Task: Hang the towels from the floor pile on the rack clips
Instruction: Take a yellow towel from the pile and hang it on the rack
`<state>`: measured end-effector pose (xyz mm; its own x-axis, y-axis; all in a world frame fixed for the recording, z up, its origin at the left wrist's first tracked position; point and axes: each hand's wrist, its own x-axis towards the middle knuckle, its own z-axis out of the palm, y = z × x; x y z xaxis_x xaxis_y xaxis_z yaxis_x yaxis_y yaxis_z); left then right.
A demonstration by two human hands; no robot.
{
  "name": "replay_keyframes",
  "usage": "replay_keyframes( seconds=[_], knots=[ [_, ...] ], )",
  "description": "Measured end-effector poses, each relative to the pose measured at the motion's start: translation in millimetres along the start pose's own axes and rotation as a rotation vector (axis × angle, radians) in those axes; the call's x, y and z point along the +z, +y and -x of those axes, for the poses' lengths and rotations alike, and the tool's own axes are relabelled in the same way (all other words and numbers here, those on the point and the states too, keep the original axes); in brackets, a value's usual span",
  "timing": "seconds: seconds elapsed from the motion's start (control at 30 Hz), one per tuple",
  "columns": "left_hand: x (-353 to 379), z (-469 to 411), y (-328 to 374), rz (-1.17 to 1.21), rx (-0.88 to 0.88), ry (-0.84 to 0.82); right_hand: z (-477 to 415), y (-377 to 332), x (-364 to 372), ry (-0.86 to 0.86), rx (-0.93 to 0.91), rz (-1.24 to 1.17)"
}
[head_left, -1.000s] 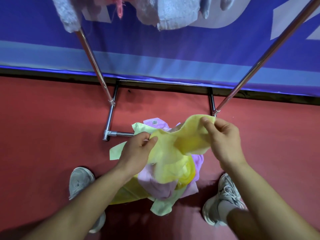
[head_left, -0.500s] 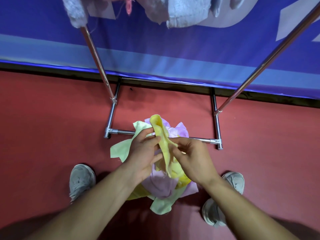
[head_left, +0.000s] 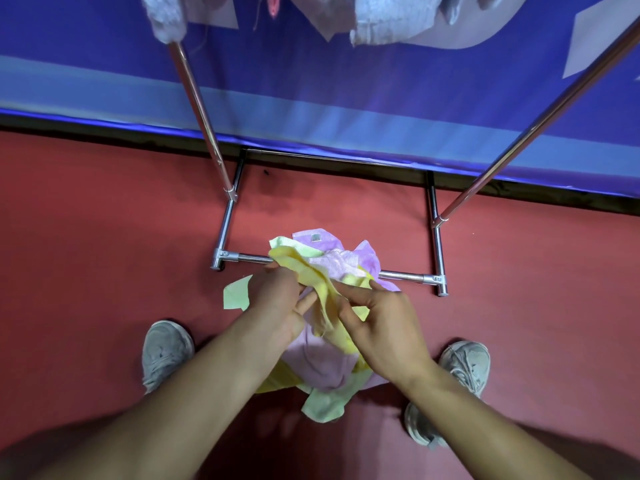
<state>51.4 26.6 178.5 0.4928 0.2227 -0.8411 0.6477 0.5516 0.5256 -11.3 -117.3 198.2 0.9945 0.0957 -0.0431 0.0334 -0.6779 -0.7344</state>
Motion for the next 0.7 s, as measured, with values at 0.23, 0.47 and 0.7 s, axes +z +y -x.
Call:
replay_keyframes(
  seconds=[0.23,0.47,0.7],
  knots=[
    [3.9,-1.2,-1.3,0.038,-0.073,0.022,9.2,-7.6,14.7,-0.015,0.069,-0.08],
    [5.8,8.8,-0.7,0.002,0.07,0.041,1.9,-7.4,12.5,0.105,0.227,-0.338],
    [-16.2,-2.8,0.8,-0.338,0.153,-0.011,-9.7,-1.9,-8.8,0.114,0.024,-0.188]
  ],
)
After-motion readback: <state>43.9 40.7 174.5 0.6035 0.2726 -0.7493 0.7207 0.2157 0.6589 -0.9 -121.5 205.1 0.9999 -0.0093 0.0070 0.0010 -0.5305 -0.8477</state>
